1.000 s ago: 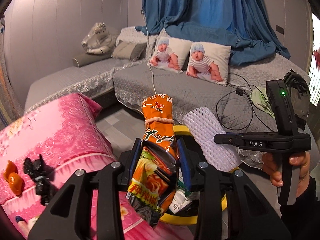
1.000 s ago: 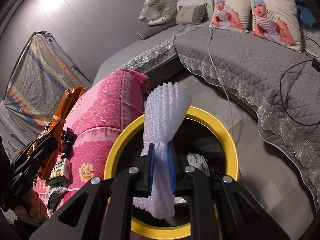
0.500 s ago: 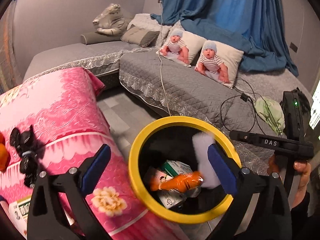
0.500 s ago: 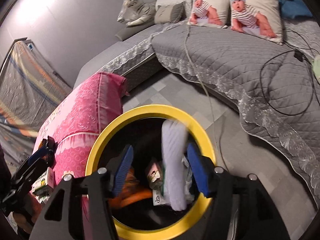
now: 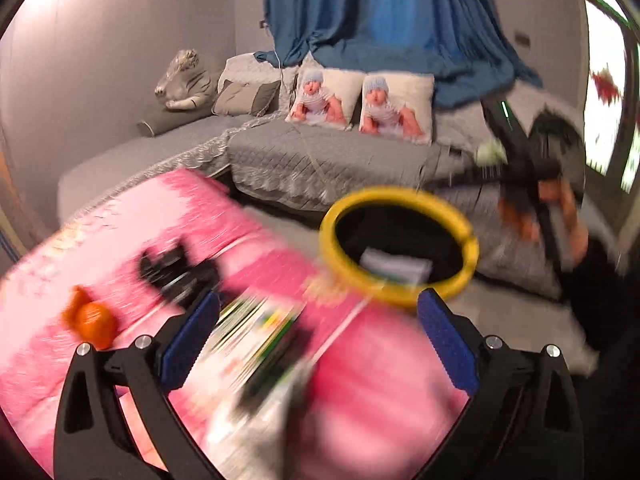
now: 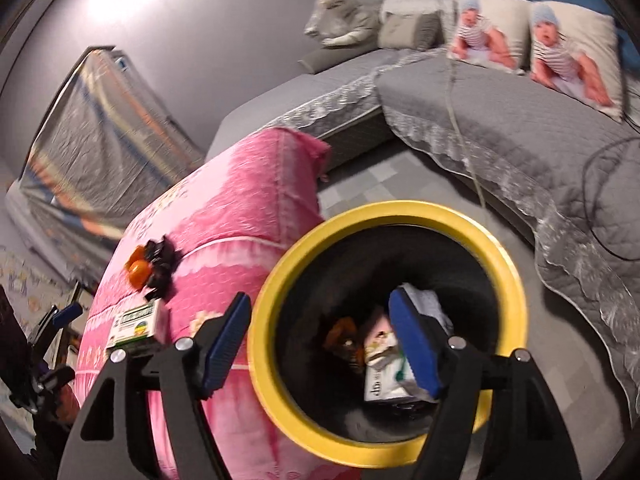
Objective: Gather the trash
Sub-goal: 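Grasp the white milk carton with the left gripper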
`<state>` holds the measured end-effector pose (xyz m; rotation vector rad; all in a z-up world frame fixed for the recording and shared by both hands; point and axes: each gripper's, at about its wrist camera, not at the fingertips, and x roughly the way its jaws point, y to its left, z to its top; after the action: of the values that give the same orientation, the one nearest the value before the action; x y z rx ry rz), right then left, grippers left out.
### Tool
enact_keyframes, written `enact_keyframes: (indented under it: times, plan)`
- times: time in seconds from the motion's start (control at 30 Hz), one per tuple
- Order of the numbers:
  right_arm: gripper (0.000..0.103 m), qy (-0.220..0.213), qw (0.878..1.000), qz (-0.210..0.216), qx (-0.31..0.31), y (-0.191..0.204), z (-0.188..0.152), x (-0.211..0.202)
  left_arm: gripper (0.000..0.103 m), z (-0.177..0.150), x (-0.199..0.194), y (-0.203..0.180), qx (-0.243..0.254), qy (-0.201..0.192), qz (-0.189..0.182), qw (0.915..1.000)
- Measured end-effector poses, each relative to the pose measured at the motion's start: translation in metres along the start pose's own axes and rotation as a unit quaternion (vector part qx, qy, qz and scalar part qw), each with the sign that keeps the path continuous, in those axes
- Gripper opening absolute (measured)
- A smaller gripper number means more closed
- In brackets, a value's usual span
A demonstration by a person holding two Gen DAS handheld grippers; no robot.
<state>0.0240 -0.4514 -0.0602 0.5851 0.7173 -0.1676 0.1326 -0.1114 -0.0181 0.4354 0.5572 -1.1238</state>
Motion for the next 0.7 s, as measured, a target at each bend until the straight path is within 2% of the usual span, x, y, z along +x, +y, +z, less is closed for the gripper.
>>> enact_keyframes:
  times: [0.1,0.17,0.3,0.43,0.7]
  plan:
    - [0.069,0.007,1.0,0.008,-0.015,0.02,-0.003,0.005,0.095,-0.04,-0.023,0.013,0.017,0.034,0.03,0.9988]
    - [0.07,0.012,1.0,0.012,-0.026,0.034,-0.004,0.01,0.094,-0.066,-0.03,0.026,-0.008,0.054,0.017,0.9984]
    - [0.07,0.025,0.998,0.025,-0.042,0.058,-0.006,0.021,0.094,-0.092,-0.03,0.046,-0.054,0.063,0.006,0.9965]
    - [0.07,0.033,0.997,0.03,-0.065,0.079,-0.007,0.026,0.094,-0.096,-0.021,0.054,-0.074,0.063,0.001,0.9953]
    - [0.07,0.031,0.996,0.031,-0.084,0.087,-0.012,0.021,0.093,-0.093,0.006,0.042,-0.042,0.085,-0.016,0.9954]
